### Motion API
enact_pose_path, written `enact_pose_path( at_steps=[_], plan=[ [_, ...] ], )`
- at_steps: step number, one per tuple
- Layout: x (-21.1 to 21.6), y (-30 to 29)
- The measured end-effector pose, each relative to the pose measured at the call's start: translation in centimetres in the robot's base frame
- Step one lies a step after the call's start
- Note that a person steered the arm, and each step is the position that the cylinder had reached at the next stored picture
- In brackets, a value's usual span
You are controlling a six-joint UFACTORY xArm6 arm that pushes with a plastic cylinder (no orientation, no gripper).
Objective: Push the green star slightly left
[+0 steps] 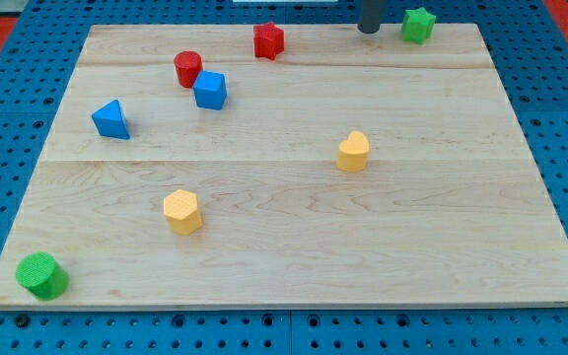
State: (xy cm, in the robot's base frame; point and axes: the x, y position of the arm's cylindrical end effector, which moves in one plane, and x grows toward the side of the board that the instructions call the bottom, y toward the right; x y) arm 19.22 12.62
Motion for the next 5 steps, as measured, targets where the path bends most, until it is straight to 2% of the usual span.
enact_pose_path(
  at_steps=[5],
  plan=[
    [0.0, 3.4]
  ],
)
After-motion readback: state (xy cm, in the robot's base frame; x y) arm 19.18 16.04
